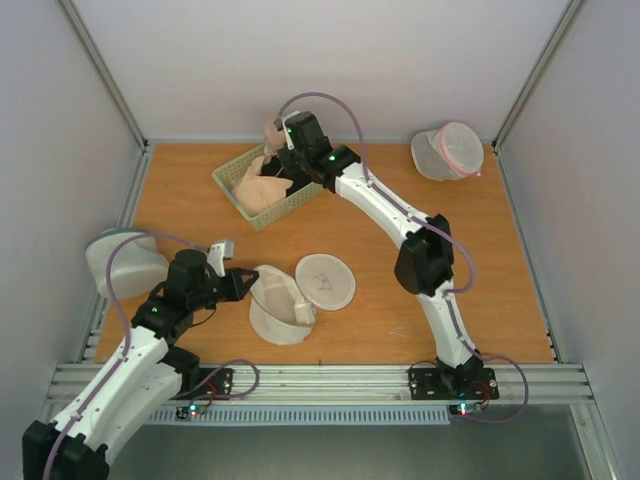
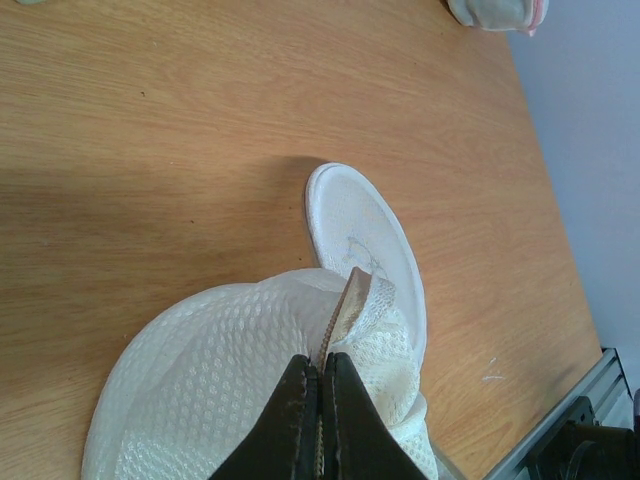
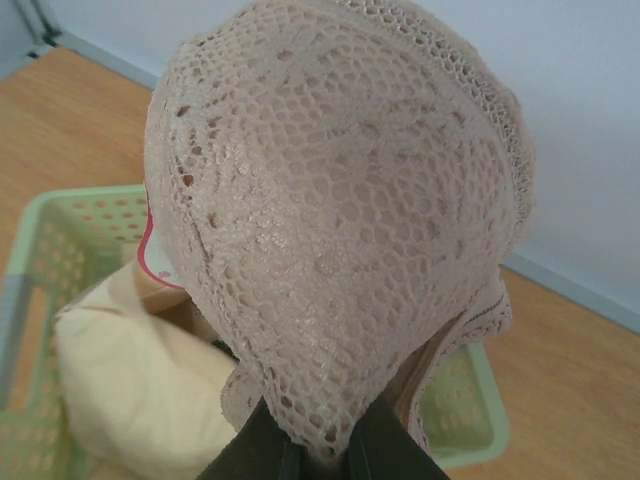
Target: Unzip the laundry bag and remove the bra
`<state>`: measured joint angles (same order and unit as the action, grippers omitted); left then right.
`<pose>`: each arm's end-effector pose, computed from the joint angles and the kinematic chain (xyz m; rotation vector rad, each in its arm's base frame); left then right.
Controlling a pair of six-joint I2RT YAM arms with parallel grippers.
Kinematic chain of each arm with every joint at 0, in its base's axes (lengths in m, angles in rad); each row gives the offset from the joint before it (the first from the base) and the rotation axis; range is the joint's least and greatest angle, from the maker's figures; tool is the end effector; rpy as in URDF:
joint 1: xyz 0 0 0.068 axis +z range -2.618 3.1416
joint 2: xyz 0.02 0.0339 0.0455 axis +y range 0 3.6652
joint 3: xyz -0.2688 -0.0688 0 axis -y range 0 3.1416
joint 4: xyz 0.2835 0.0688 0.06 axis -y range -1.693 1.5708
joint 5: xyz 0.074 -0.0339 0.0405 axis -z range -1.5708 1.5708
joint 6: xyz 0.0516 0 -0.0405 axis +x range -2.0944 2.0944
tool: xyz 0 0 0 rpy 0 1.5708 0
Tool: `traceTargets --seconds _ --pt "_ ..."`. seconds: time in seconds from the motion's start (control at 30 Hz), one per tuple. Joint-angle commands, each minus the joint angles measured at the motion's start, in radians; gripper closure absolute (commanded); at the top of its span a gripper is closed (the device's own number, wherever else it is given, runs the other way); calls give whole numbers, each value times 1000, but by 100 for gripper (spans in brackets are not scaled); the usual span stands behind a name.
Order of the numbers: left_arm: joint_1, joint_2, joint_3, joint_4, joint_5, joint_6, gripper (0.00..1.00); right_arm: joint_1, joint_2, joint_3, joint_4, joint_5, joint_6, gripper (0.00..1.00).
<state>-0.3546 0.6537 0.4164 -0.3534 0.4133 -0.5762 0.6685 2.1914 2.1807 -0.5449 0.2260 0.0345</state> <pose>0.1775 -0.0878 0.2011 0.0013 2.2722 -0.9637 0.4514 0.3418 0.3236 -0.5316 2.0480 0.1794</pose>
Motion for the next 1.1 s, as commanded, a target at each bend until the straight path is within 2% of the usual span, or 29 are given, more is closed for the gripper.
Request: traceTargets --seconds 0.0,0.27,0.37,0.43,0.67,0.73,0.87,0.93,1.0,1.07 --pt "6 -14 -9 43 -8 -7 99 -16 152 144 -33 17 -16 99" --pt "9 -14 -9 38 -14 -5 99 -36 361 255 -113 -4 5 98" --pt "9 -13 -8 39 -14 -5 99 -36 387 257 -123 -10 2 89" --pt "9 -13 -9 38 -19 -7 99 -37 389 260 -129 -4 3 70" --pt "11 -9 -8 26 -38 -6 99 -37 327 290 -146 33 -18 20" --pt "12 -7 -5 23 -42 -6 99 -35 279 314 -166 37 -18 3" --pt "16 -8 -5 21 -44 -7 99 -36 135 314 -259 50 -4 2" --pt "16 -9 -6 21 -45 -7 99 -35 35 249 -301 76 21 1" --pt "16 -11 -9 24 -44 -7 99 -35 -102 86 -294 101 57 2" --pt "15 -15 -11 31 -43 -9 99 -35 -255 -147 -233 97 84 2"
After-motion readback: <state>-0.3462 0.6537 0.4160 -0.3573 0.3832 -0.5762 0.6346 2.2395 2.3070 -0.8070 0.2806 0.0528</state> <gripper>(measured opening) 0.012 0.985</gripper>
